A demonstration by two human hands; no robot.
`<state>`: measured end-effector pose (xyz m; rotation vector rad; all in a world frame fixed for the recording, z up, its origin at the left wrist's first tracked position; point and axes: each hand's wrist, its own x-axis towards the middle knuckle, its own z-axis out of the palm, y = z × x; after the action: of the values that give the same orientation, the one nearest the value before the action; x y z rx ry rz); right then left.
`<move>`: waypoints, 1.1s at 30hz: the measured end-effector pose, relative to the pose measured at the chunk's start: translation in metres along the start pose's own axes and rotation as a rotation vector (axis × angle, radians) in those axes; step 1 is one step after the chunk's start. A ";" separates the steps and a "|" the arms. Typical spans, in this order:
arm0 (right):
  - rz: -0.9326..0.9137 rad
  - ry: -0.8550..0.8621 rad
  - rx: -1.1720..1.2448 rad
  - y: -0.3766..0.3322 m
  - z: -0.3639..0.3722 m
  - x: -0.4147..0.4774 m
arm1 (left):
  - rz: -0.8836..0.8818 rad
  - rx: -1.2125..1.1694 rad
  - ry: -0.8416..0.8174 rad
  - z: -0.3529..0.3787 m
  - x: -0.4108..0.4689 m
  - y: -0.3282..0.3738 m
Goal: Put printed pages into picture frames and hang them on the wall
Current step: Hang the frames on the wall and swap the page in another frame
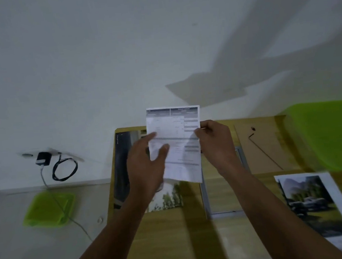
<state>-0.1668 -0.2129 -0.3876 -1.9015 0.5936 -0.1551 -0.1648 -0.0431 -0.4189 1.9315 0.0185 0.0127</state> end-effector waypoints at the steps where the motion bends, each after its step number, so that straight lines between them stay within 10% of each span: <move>1: 0.025 -0.019 0.021 0.006 -0.012 -0.001 | -0.118 -0.057 -0.048 0.004 0.004 -0.001; 5: 0.127 -0.025 0.099 0.042 -0.054 -0.005 | -0.411 -0.223 -0.324 0.028 -0.003 0.001; 21: 0.135 -0.059 -0.224 0.187 -0.101 0.017 | -0.042 0.461 -0.286 0.162 -0.064 -0.035; 33: -0.292 -0.388 -0.905 0.209 -0.112 0.024 | -0.026 0.853 -0.454 0.167 -0.059 -0.048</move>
<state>-0.2570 -0.3785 -0.5339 -2.7914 0.0957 0.3544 -0.2212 -0.1833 -0.5229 2.7382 -0.2975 -0.5261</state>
